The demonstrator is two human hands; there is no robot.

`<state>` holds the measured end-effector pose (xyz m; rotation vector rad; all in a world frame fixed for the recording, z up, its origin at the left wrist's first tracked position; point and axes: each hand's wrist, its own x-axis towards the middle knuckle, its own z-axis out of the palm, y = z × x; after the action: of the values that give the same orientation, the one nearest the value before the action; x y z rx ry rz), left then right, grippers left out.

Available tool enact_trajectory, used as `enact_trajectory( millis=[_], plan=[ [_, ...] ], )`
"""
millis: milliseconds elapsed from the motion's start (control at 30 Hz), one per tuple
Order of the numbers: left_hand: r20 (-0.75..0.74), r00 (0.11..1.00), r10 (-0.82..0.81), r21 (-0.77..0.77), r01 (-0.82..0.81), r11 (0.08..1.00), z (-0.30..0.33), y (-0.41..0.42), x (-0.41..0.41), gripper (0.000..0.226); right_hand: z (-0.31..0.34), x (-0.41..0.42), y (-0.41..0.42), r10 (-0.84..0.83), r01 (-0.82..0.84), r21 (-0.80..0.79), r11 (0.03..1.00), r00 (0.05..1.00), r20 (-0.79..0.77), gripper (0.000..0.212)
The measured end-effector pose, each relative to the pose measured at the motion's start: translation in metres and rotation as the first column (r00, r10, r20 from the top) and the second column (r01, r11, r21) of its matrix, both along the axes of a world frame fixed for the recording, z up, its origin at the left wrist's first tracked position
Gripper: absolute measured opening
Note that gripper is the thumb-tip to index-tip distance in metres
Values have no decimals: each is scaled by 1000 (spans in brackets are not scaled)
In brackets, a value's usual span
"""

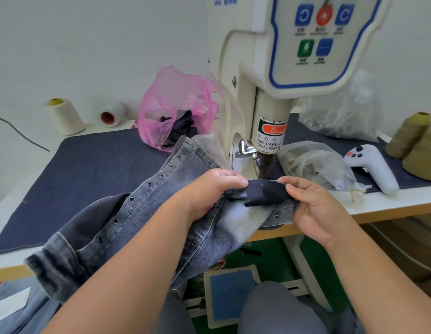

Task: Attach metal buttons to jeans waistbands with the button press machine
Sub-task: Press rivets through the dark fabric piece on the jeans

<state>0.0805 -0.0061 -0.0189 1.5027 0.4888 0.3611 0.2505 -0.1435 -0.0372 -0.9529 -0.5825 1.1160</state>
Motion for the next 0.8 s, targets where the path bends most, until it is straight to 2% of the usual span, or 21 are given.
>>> enact_trajectory(
  millis=[300, 433, 800],
  plan=[
    [-10, 1000, 13, -8, -13, 1000, 2, -2, -1, 23, -3, 1, -1, -4, 5, 23, 1000, 1000, -11, 25],
    [-18, 1000, 18, -9, -18, 1000, 4, -4, 0, 10, -4, 1, 0, -8, 8, 17, 1000, 1000, -7, 26],
    [-18, 999, 27, -21, -28, 999, 4, -4, 0, 14, -5, 2, 1, 3, -3, 13, 1000, 1000, -3, 25]
  ],
)
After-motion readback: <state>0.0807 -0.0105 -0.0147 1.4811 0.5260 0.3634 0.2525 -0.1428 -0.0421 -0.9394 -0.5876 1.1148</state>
